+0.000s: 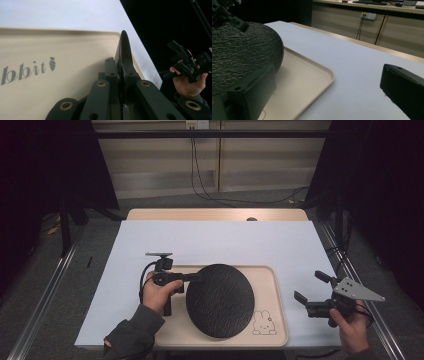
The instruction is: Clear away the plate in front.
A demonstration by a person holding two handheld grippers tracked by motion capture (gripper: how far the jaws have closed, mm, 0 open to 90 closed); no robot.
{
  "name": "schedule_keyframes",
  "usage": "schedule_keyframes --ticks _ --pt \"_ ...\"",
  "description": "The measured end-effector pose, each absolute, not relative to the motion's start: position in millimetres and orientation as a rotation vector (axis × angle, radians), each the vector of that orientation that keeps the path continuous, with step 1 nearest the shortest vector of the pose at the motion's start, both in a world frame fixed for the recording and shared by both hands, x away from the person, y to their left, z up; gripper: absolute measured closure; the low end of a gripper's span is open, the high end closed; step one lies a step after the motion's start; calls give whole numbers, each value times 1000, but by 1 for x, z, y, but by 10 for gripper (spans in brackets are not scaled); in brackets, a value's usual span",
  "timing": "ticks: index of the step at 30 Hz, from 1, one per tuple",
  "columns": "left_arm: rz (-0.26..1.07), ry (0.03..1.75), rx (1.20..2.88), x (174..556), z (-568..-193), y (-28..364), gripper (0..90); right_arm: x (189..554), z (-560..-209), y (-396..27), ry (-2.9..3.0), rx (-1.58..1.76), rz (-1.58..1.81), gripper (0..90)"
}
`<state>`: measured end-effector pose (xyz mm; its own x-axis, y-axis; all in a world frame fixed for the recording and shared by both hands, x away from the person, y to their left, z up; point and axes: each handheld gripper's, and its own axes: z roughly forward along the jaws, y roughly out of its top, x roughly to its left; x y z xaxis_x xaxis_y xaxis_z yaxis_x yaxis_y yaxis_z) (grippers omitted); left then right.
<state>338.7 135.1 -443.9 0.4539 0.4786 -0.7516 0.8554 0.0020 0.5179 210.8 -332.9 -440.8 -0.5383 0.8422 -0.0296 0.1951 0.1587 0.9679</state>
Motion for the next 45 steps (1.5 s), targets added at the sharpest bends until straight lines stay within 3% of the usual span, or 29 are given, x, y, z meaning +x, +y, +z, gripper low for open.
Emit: schedule_keyframes --ticks 23,45 --pt "-358 1203 1646 337 -454 137 873 211 -441 -332 1865 967 1406 0" --pt "-272 1252 1654 340 -469 136 828 211 -441 -332 1853 962 1407 0"
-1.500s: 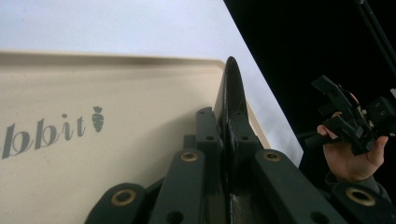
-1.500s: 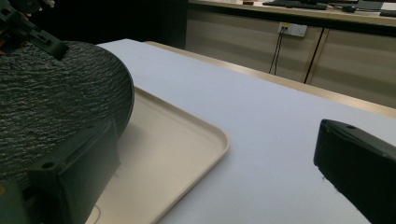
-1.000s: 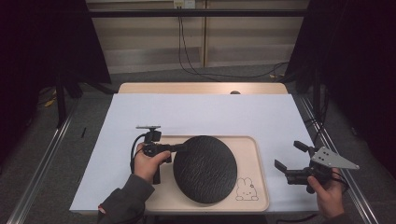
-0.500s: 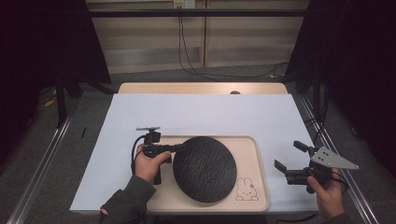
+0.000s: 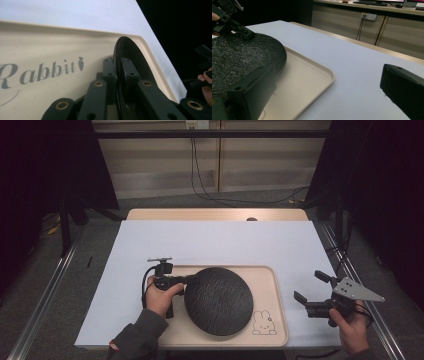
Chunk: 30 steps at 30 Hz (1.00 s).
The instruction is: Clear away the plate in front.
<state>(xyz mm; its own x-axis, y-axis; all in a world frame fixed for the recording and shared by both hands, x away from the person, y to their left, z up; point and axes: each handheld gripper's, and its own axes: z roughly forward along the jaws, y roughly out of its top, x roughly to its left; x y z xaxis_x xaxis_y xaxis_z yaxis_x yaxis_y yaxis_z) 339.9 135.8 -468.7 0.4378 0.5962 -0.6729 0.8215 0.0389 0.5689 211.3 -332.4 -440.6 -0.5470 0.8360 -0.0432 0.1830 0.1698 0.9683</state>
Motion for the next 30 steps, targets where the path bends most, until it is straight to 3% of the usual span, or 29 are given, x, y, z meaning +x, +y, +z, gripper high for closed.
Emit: schedule_keyframes --ticks 30 --pt "-166 1263 1708 345 -481 130 764 210 -440 -331 1852 974 1408 0"
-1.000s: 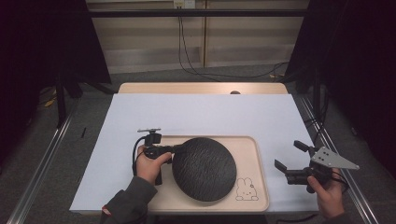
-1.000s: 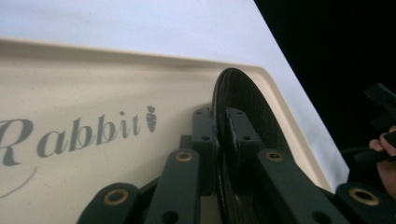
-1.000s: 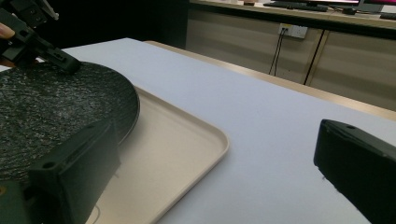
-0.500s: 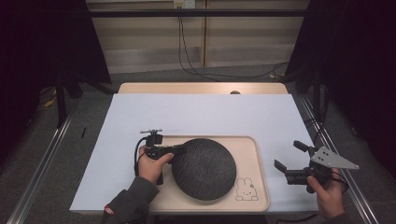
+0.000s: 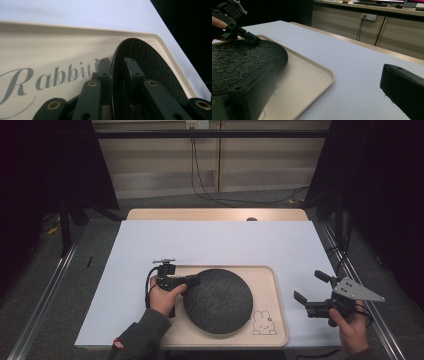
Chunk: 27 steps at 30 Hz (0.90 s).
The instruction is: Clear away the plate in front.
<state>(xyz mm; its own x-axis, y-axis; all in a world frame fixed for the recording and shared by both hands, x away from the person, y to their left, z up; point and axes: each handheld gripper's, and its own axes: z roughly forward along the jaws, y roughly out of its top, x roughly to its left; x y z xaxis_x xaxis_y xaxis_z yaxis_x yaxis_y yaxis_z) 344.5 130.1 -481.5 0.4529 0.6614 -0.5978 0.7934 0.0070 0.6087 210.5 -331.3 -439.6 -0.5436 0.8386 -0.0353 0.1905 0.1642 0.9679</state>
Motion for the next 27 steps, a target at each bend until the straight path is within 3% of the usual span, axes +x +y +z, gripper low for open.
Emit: schedule_keyframes --ticks 24,27 --pt "-69 1237 1760 342 -485 129 734 219 -439 -327 1858 947 1408 0" --pt "-95 1239 1711 342 -483 131 691 220 -439 -326 1872 938 1413 0"
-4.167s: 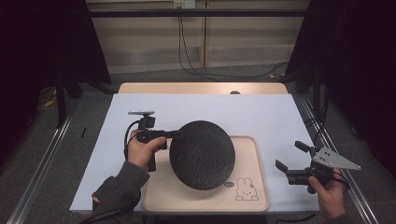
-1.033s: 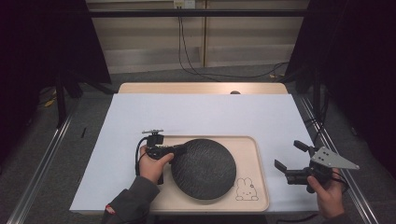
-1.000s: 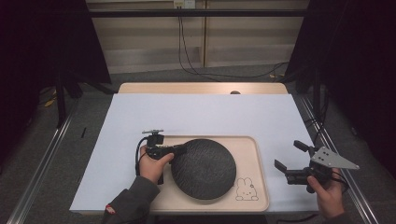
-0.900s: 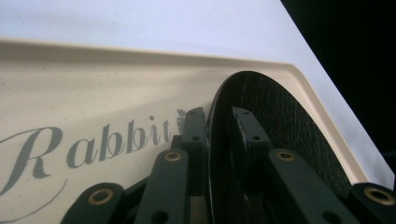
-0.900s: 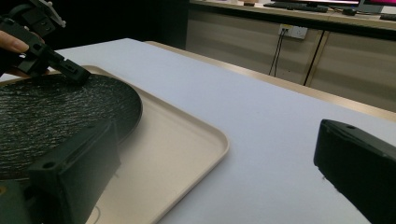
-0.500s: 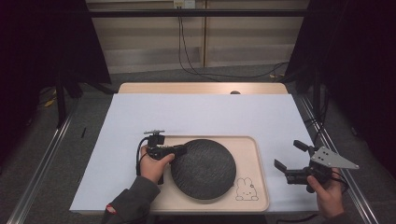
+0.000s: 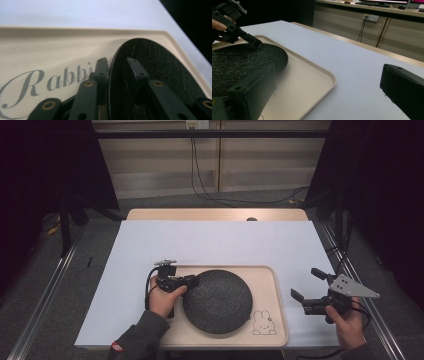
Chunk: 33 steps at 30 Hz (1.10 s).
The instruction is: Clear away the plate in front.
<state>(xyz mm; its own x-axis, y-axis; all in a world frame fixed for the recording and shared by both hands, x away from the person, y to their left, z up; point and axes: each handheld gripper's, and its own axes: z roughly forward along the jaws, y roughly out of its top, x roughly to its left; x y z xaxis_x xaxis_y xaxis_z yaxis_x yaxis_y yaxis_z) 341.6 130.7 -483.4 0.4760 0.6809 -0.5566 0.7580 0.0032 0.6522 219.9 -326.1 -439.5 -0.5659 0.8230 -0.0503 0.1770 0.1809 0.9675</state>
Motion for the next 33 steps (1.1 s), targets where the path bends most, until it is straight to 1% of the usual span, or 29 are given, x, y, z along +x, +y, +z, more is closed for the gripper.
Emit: schedule_keyframes --ticks 1,4,9,15,18,21,24,33 --pt "-69 1224 1723 342 -484 133 667 220 -440 -326 1870 938 1406 0" --pt "-86 1239 1689 342 -481 134 626 221 -440 -326 1865 948 1406 0" --pt "-69 1200 1680 339 -476 136 545 221 -440 -326 1870 945 1407 0" --pt "-26 1160 1691 337 -472 138 493 222 -439 -327 1862 948 1397 0" --pt "-17 1134 1688 337 -469 141 434 222 -439 -328 1865 946 1395 0" --pt "-1 1113 1684 335 -466 142 400 222 -439 -328 1865 946 1395 0" --pt "20 1112 1687 334 -464 143 307 223 -439 -328 1867 946 1390 0" --pt "51 1084 1672 333 -458 151 226 223 -439 -328 1870 952 1383 0"
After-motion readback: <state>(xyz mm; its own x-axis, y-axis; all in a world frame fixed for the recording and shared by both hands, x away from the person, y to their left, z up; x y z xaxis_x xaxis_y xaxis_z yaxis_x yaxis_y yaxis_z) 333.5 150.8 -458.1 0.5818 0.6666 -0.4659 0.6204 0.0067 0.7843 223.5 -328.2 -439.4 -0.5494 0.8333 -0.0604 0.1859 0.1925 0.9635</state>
